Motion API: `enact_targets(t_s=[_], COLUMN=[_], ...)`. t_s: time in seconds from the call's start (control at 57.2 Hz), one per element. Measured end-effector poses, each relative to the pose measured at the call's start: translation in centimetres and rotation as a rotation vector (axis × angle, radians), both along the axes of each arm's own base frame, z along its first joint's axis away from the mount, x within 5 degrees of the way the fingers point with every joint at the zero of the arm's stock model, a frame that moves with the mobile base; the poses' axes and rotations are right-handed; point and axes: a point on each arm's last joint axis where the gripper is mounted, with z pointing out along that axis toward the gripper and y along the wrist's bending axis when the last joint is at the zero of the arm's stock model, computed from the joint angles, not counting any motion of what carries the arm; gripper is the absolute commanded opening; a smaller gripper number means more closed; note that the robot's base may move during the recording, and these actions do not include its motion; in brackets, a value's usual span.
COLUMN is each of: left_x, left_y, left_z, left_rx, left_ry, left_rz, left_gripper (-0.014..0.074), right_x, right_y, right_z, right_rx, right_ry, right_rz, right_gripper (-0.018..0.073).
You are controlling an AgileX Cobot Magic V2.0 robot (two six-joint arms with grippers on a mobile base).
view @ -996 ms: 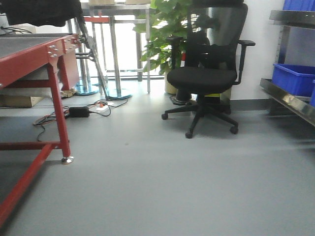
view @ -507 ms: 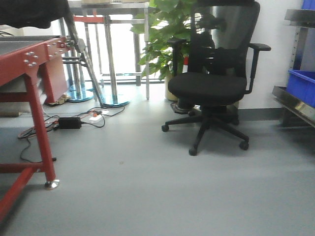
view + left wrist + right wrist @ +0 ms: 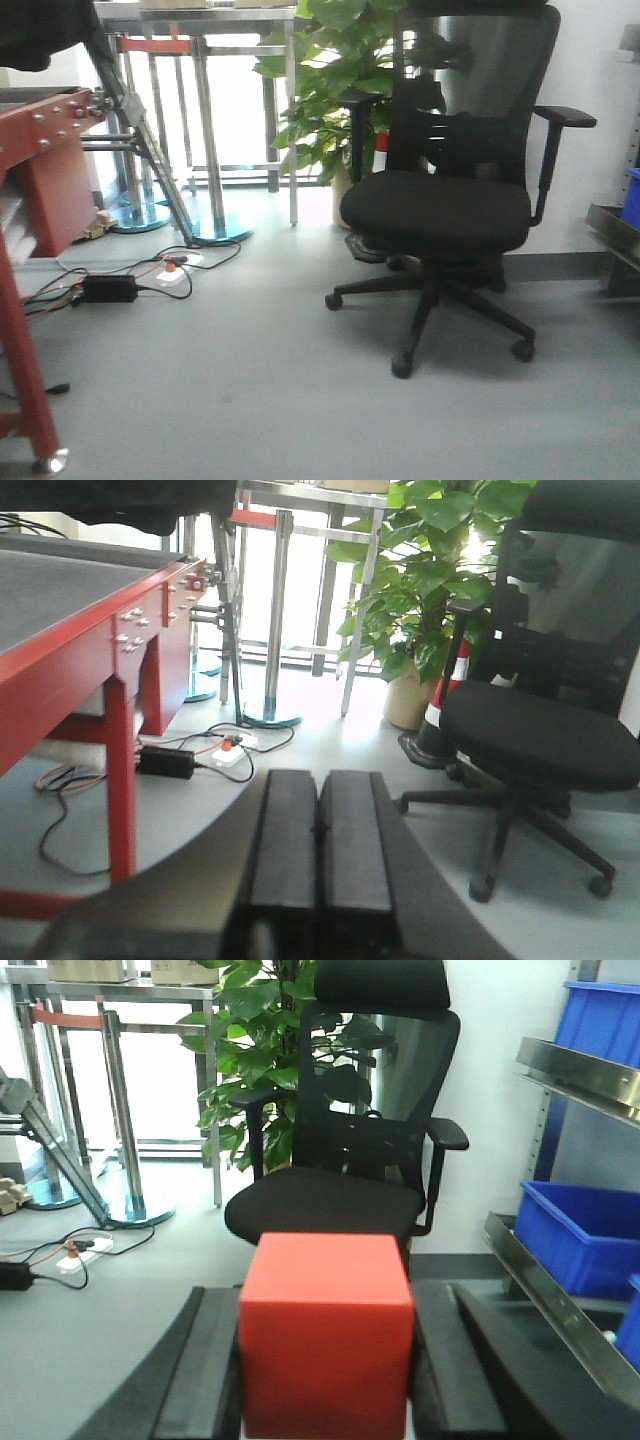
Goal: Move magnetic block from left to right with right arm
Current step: 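Turn the base toward the second dark table, cube held in right gripper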
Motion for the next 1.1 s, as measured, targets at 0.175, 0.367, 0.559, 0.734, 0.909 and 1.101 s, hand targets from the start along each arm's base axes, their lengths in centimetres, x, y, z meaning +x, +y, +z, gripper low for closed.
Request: enact_targets(t_s=[0.175, 0.367, 0.559, 0.734, 0.909, 1.101], left_x=[0.00, 0.00, 0.00, 0.00, 0.00, 0.00], left_y=[0.00, 0.00, 0.00, 0.00, 0.00, 0.00], left_z=[0.00, 0.00, 0.00, 0.00, 0.00, 0.00], left_rx=[0.000, 0.000, 0.000, 0.000, 0.000, 0.000], left_ry=[0.000, 0.000, 0.000, 0.000, 0.000, 0.000], left_rz=[0.000, 0.000, 0.000, 0.000, 0.000, 0.000], left_gripper=[-0.0126, -0.0126, -0.0126, -0.0126, -0.0126, -0.0126], right_x=[0.00, 0.00, 0.00, 0.00, 0.00, 0.00], right_y=[0.00, 0.00, -0.01, -0.01, -0.02, -0.02], right_z=[0.00, 0.00, 0.00, 0.00, 0.00, 0.00], right_rx=[0.000, 0.000, 0.000, 0.000, 0.000, -0.002], right_ry=[0.000, 0.000, 0.000, 0.000, 0.000, 0.000], right_rz=[0.000, 0.000, -0.002, -0.002, -0.003, -0.003], right_gripper=[0.0222, 0.0222, 0.0222, 0.0222, 0.0222, 0.0222])
